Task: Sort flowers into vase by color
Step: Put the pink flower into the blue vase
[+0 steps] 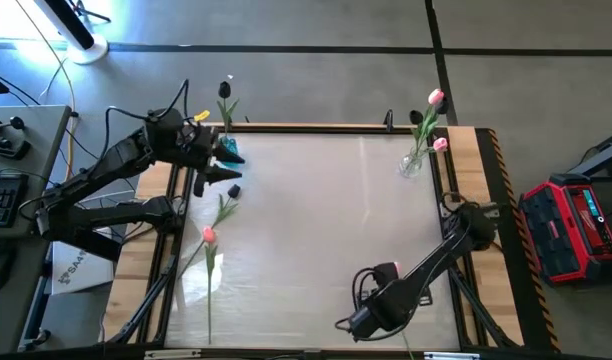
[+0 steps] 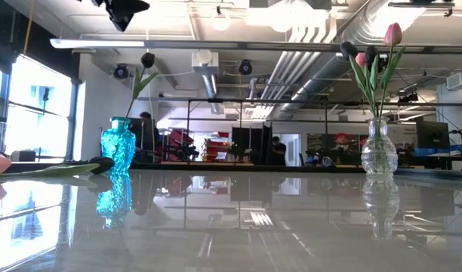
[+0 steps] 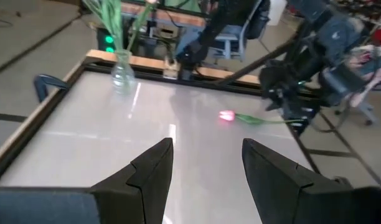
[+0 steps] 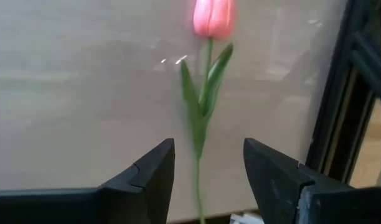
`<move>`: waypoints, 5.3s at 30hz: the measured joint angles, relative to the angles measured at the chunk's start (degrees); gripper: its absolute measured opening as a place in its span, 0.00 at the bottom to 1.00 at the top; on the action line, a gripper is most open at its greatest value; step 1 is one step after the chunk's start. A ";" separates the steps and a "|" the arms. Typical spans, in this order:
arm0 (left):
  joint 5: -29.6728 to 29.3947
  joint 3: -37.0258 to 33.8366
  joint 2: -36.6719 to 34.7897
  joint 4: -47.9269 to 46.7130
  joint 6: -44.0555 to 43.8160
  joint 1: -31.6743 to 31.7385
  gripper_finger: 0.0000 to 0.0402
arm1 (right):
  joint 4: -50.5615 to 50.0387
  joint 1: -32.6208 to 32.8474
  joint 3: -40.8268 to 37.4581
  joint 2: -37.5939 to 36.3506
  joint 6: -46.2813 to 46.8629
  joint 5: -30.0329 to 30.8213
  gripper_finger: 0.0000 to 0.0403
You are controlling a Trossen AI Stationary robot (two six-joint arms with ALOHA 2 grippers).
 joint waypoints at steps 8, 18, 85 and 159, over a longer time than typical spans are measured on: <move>-0.01 0.00 0.07 -1.88 -1.54 -3.24 0.45 | -0.09 -2.76 -1.68 2.16 -3.40 1.98 0.45; -3.29 0.00 -0.13 -3.56 -2.43 -5.95 0.45 | 22.87 -6.57 -20.35 0.91 -4.30 -2.90 0.45; -12.86 0.04 -0.13 -13.15 -6.85 -7.35 0.45 | 14.09 -24.95 18.03 -0.46 -39.98 48.83 0.00; -16.88 0.04 6.05 8.95 -12.01 -11.74 0.10 | 81.89 -52.30 22.21 -0.53 -110.97 -15.42 0.00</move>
